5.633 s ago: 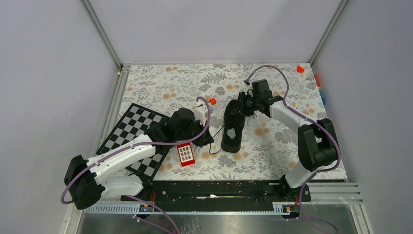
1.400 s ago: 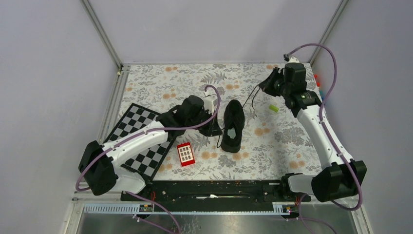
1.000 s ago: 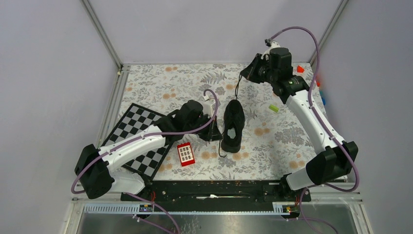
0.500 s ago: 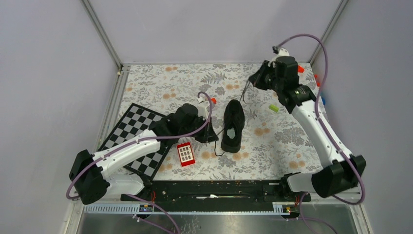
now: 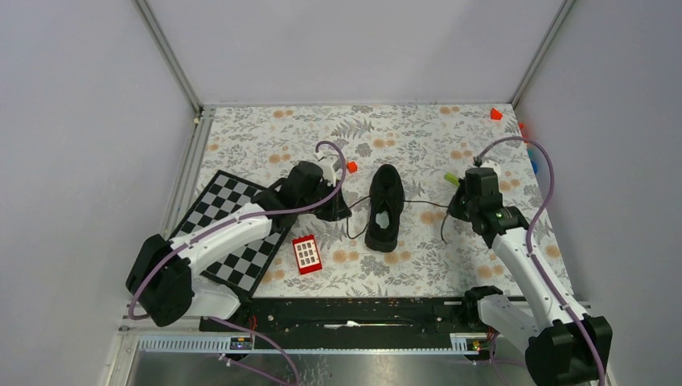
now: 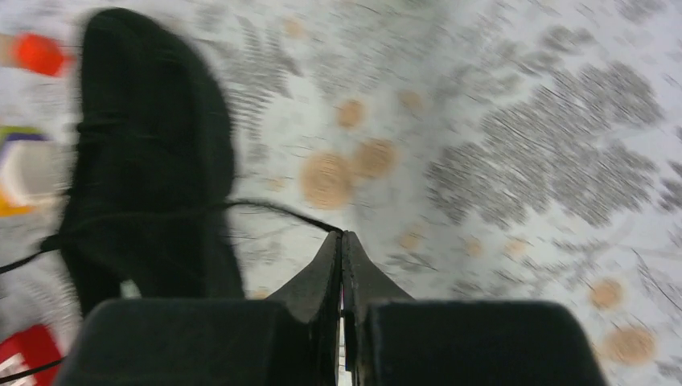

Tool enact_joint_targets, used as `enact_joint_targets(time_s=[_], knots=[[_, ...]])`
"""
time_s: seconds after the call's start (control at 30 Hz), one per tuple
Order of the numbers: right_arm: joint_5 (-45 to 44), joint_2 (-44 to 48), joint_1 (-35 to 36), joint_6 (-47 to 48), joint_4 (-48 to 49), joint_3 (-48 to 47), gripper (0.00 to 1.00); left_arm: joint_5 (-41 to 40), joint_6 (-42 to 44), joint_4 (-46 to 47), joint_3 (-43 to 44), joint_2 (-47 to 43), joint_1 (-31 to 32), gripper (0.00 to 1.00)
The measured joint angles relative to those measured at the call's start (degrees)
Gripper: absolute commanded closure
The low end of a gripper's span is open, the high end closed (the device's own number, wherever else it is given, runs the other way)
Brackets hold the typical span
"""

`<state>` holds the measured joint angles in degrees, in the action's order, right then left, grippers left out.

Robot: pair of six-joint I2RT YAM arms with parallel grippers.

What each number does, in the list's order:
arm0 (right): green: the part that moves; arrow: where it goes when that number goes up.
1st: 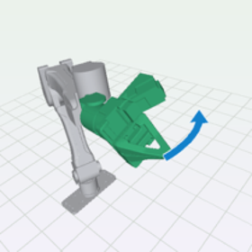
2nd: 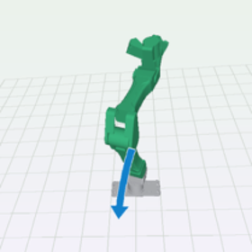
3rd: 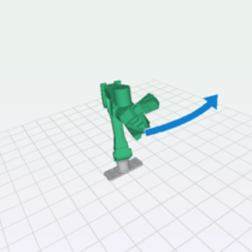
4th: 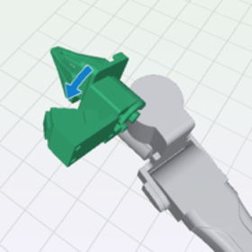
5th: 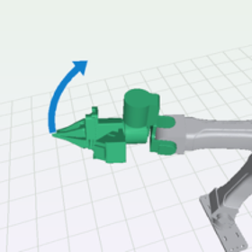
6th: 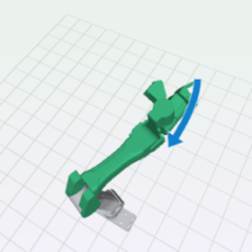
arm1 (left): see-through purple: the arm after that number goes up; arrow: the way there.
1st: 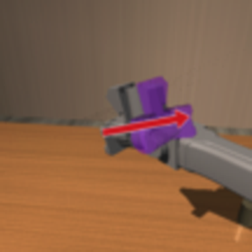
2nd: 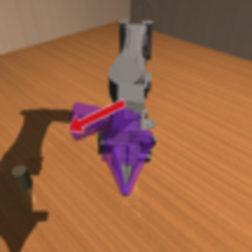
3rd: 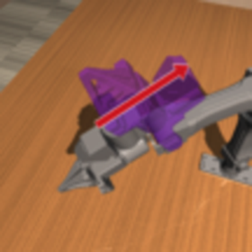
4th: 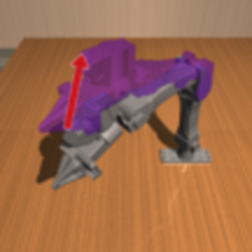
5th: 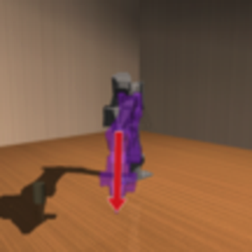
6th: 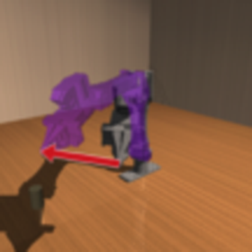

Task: Tie the shoes
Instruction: Tie the shoelace on the shoe.

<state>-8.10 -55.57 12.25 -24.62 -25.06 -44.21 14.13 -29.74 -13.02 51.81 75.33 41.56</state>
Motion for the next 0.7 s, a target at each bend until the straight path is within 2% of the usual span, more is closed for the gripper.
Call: enact_joint_targets(time_s=[0.2,0.57,0.6,0.67,0.7], knots=[[-3.52,0.94,-5.57,0.52,-2.40,3.91,1.00,-1.18,-0.07,1.46,-0.20,3.04,-2.47,1.00],[-4.24,-1.60,-8.57,1.29,-1.31,4.11,0.99,-3.52,-0.13,2.16,-1.81,3.39,-3.78,1.00],[-3.82,-1.75,-8.59,1.40,-1.22,4.11,0.89,-3.23,-0.13,2.19,-1.79,3.61,-3.78,1.00],[-2.40,-2.23,-8.66,1.57,-1.20,4.11,0.56,-2.75,-0.09,2.14,-1.70,4.35,-3.76,1.00],[-1.40,-2.60,-8.68,1.81,-1.22,4.11,0.46,-2.51,-0.02,2.12,-1.55,4.85,-3.76,1.00]])
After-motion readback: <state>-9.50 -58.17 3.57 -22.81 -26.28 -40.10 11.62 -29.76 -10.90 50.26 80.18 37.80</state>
